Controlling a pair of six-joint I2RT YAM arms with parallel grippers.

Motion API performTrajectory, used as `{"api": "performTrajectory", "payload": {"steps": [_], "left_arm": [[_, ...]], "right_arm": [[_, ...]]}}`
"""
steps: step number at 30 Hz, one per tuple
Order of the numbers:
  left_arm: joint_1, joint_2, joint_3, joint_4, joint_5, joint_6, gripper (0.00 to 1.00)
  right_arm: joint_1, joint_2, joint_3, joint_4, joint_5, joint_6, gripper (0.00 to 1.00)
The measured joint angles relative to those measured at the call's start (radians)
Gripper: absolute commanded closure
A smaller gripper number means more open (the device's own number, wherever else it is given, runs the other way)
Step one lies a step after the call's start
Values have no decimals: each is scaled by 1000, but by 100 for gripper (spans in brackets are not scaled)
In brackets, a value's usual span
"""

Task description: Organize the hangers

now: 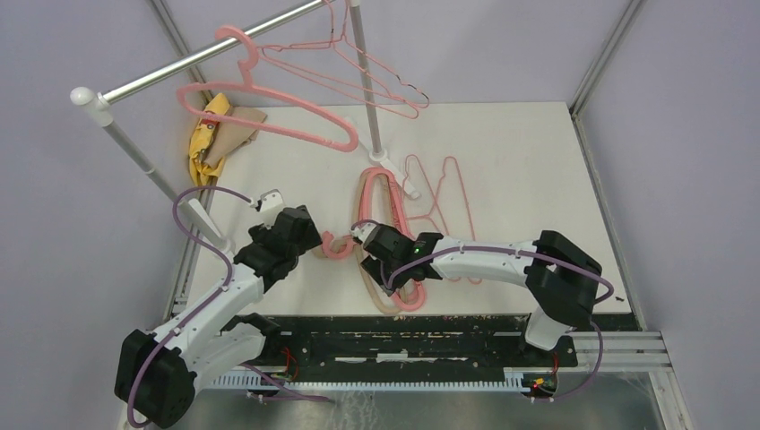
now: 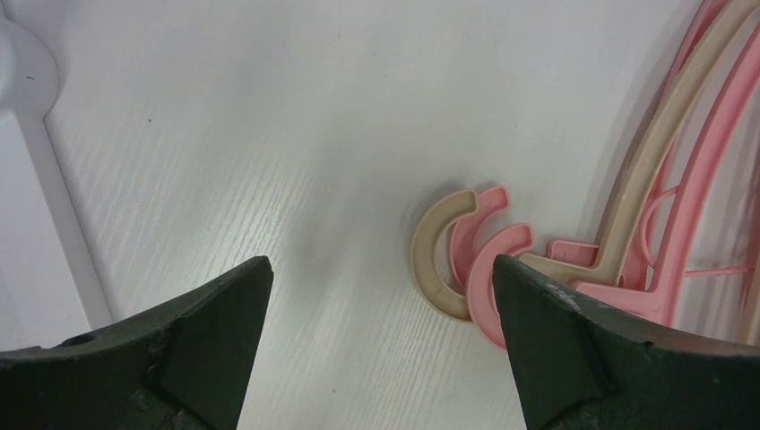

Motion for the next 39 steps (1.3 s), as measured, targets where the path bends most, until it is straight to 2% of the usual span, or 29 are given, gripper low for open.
{"api": "performTrajectory", "payload": {"steps": [7, 11, 14, 29, 39], "left_arm": [[0, -6, 0, 0, 0, 0, 0], [0, -8, 0, 0, 0, 0, 0], [0, -9, 0, 0, 0, 0, 0], [0, -39, -8, 0, 1, 0, 0], [0, -40, -16, 1, 1, 0, 0]], "right_arm": [[0, 58, 0, 39, 9, -6, 42], [0, 77, 0, 55, 19, -4, 49], [0, 82, 0, 71, 21, 1, 50], [0, 80, -11, 93, 22, 33, 50], [35, 37, -11, 26, 40, 35, 50]]}}
